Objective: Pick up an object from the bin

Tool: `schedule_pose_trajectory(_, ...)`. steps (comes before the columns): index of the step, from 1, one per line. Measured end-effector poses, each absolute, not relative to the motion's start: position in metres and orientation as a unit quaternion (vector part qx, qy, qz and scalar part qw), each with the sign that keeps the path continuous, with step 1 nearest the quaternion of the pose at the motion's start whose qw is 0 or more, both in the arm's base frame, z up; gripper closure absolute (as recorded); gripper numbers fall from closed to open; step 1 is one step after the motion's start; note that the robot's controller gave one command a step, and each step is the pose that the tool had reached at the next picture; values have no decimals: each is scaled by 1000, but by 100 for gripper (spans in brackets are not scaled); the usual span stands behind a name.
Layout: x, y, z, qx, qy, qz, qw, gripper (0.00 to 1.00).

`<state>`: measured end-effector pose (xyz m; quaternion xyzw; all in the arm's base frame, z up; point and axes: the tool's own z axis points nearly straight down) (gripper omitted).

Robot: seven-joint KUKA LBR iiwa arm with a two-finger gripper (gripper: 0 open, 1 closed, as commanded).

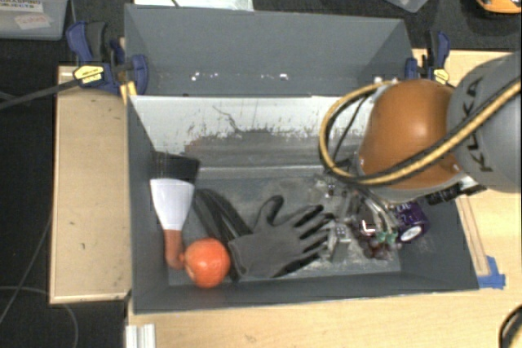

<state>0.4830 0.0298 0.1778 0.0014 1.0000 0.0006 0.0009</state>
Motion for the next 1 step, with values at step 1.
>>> schedule_pose_trajectory(1, 483, 30, 178, 2, 1000, 1, 1, 0)
